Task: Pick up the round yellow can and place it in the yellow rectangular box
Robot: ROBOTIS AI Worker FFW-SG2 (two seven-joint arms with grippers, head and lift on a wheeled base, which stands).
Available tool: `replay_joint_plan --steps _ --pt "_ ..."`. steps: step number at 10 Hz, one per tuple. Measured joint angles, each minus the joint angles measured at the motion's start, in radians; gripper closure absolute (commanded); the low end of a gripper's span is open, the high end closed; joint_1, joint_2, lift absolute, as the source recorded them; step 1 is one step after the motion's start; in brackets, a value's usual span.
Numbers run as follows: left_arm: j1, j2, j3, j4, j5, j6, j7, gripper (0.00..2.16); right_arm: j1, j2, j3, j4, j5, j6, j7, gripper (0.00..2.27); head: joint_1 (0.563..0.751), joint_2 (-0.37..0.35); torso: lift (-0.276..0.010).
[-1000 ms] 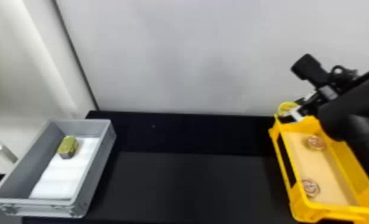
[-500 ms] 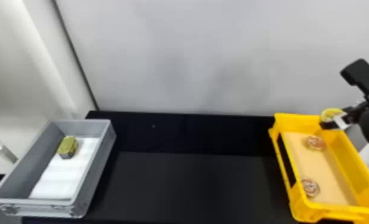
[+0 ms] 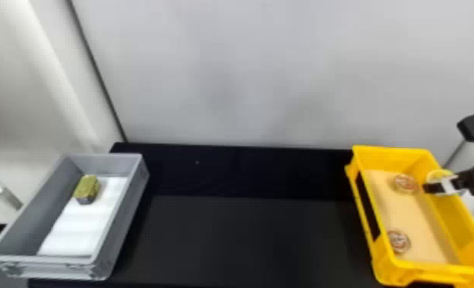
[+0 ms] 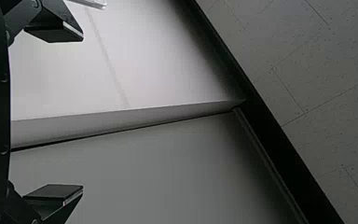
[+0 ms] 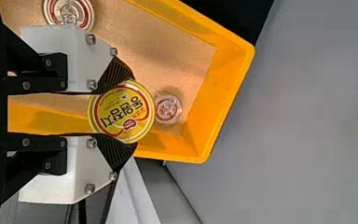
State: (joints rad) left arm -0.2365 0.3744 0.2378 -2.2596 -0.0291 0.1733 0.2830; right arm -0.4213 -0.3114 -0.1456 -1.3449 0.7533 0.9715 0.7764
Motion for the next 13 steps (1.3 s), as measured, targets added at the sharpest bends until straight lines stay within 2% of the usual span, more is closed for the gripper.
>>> replay_joint_plan --steps 1,3,6,9,13 --pt "-0.003 0.000 -0.003 0.001 0.000 -0.002 0.000 0.13 -0.021 0.014 -0.017 0.073 -0.047 -0.025 -0.057 0.86 0.694 0.054 -0.003" --pt "-0.006 -0.001 -0.007 0.002 0.000 -0.006 -0.001 0.13 -0.055 0.017 -0.023 0.190 -0.178 -0.049 -0.159 0.86 0.694 0.054 -0.003" --pt "-0.006 -0.003 -0.008 0.003 0.000 -0.018 -0.001 0.13 -0.083 0.010 -0.028 0.321 -0.308 -0.070 -0.240 0.86 0.694 0.054 -0.003" --pt "-0.008 -0.003 -0.008 0.003 0.000 -0.025 -0.002 0.13 -0.085 -0.003 -0.038 0.373 -0.370 -0.085 -0.267 0.86 0.694 0.054 -0.003" --pt "0.000 -0.003 -0.002 -0.004 0.000 -0.029 -0.006 0.13 -0.053 -0.028 -0.071 0.366 -0.377 -0.066 -0.264 0.86 0.694 0.054 -0.003"
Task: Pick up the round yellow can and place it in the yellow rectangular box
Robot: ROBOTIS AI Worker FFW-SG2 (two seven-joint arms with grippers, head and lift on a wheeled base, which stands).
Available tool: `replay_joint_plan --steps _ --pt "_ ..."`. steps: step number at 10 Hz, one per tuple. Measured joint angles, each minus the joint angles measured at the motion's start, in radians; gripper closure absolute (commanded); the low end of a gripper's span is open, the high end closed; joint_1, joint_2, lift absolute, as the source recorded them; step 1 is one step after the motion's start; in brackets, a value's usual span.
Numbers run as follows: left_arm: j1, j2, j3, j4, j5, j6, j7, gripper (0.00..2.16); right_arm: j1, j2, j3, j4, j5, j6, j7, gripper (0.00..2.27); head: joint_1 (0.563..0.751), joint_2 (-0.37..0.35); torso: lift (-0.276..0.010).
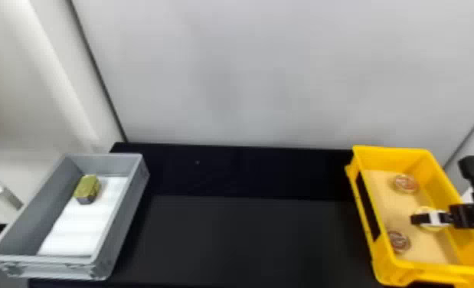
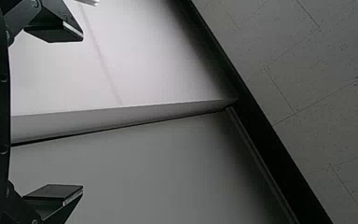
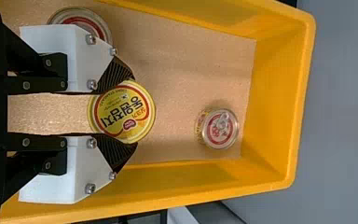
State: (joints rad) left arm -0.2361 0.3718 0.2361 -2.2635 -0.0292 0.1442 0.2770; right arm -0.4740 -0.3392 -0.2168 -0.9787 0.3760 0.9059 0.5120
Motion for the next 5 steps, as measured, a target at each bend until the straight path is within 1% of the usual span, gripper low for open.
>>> replay_joint_plan --steps 4,5 --pt "0.002 0.002 0.003 -0.004 0.000 0.001 -0.002 0.13 0.027 -0.008 -0.013 -0.011 -0.003 0.026 -0.001 0.86 0.694 0.054 -0.003" --pt "0.002 0.002 0.003 -0.004 0.000 0.002 -0.002 0.13 0.031 -0.008 -0.015 -0.012 -0.004 0.028 -0.001 0.83 0.694 0.054 -0.003"
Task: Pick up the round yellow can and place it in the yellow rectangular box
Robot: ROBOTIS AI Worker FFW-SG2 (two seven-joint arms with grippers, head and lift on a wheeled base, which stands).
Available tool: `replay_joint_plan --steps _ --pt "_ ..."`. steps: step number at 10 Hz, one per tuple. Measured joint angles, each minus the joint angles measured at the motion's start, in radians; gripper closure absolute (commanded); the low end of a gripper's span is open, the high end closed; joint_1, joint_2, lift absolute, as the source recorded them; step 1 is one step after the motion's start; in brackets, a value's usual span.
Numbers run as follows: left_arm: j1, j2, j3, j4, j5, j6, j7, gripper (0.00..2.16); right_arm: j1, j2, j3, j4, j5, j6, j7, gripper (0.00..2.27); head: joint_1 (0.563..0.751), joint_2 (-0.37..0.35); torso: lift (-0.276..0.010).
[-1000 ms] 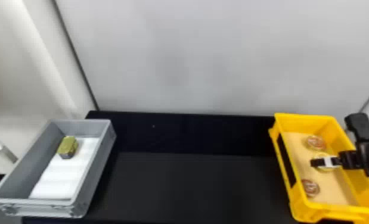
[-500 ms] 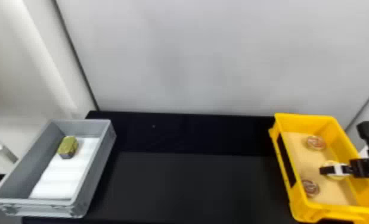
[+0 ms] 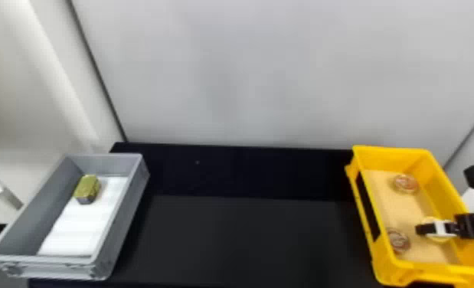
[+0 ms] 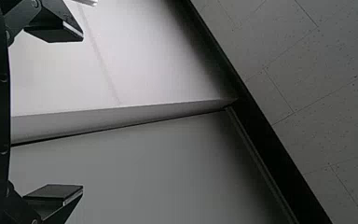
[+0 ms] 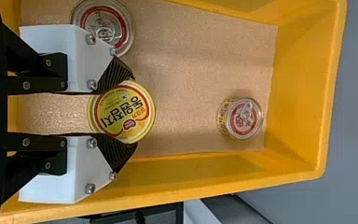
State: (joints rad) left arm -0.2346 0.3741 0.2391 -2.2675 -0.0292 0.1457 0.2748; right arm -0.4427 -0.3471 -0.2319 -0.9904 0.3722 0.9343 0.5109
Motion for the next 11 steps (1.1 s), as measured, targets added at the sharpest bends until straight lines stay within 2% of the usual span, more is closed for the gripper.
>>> replay_joint_plan --steps 1,3,5,9,11 --pt "0.000 0.000 0.000 -0.001 0.000 0.000 0.000 0.13 0.002 0.000 -0.001 -0.001 0.000 0.002 -0.001 0.66 0.694 0.054 -0.003" --pt "0.000 0.000 0.000 -0.001 0.000 0.001 -0.001 0.13 0.003 0.000 -0.001 -0.004 -0.001 0.009 -0.008 0.09 0.694 0.054 -0.003" --pt "0.000 0.000 0.000 -0.001 0.000 0.002 -0.002 0.13 0.005 0.000 0.000 -0.011 -0.001 0.017 -0.014 0.00 0.694 0.054 -0.003" --pt "-0.001 0.000 0.000 -0.001 0.000 0.002 -0.003 0.13 0.007 0.005 0.001 -0.030 -0.002 0.040 -0.033 0.00 0.694 0.054 -0.003" --pt "0.000 0.000 0.000 -0.002 0.000 0.003 -0.003 0.13 0.015 0.008 0.006 -0.093 -0.006 0.043 -0.044 0.00 0.694 0.054 -0.003"
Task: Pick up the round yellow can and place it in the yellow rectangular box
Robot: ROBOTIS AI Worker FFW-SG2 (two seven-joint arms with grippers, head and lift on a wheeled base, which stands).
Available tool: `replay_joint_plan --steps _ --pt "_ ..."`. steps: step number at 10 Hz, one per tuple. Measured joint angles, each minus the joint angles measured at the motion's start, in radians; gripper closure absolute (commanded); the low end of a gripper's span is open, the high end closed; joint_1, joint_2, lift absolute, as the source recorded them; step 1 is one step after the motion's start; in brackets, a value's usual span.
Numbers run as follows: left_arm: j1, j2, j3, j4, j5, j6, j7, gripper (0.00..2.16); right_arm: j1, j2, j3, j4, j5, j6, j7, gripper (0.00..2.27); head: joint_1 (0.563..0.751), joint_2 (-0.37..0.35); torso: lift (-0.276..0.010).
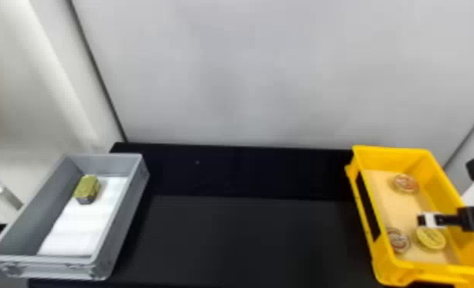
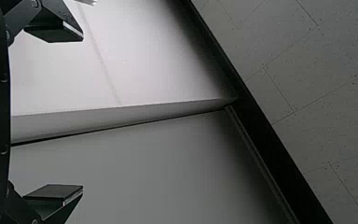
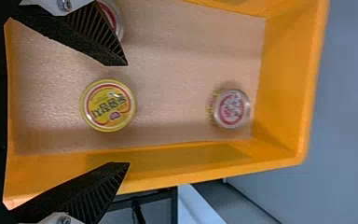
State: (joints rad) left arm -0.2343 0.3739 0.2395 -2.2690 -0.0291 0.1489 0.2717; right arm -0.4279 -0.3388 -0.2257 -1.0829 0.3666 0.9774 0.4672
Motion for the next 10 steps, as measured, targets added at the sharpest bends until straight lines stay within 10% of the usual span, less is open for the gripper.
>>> replay_joint_plan --steps 5,10 --pt "0.015 -0.003 0.011 -0.006 0.000 0.018 -0.001 0.13 -0.031 0.018 0.072 -0.497 -0.087 0.093 -0.147 0.00 0.694 0.054 -0.003" --pt "0.030 -0.001 0.027 -0.004 0.000 0.023 -0.002 0.10 -0.173 0.020 0.250 -0.857 -0.366 -0.167 -0.736 0.00 0.694 0.054 -0.003"
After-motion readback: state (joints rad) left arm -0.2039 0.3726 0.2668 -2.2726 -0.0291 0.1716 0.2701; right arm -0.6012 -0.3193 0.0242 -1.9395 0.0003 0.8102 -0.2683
